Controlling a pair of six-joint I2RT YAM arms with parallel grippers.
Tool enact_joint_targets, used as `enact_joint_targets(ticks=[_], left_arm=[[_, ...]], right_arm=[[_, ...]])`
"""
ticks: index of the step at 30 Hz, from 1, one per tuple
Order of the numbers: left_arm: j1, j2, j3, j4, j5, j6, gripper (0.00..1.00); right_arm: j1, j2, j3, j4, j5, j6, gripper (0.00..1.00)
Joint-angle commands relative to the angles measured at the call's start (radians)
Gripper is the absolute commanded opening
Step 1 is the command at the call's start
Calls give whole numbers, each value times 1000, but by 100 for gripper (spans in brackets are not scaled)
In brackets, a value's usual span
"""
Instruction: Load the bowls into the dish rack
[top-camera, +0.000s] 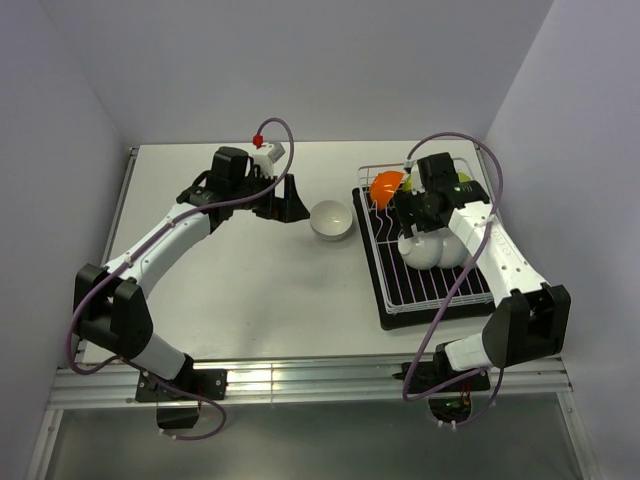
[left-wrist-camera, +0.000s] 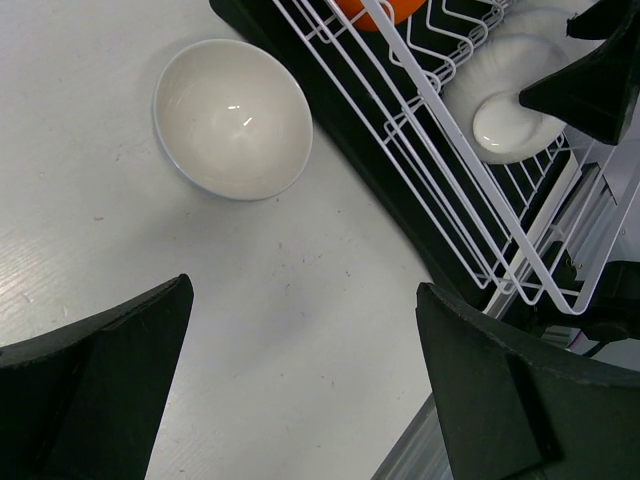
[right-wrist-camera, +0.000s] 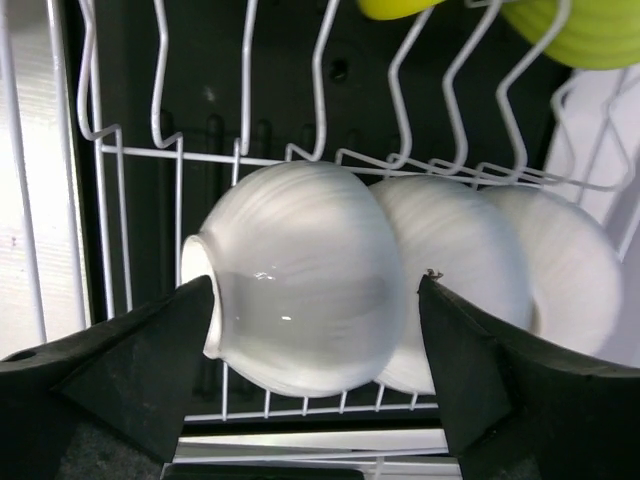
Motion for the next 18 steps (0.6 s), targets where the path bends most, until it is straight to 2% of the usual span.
enact_joint_targets(ticks=[1,3,4,11,14,18], left_arm=[[-2,-8,43,6,-9,18,99],[-2,-8,43,8,-9,16,99],[-2,-7,43,8,-6,16,100],[-1,-8,42,11,-9,21,99],[-2,6,43,-3,-41,30,99],[-2,41,42,8,-84,39,99]], right_arm=[[-13,-53,13,35,42,-30,83],[-13,-56,13,31,42,-30,74],[-11,-61,13,30,39,-30,72],[-11,-73,16,27,40,-40,72],[-13,-86,26,30,48,-50,74],[-25,-127,62,55,14,-72,87]])
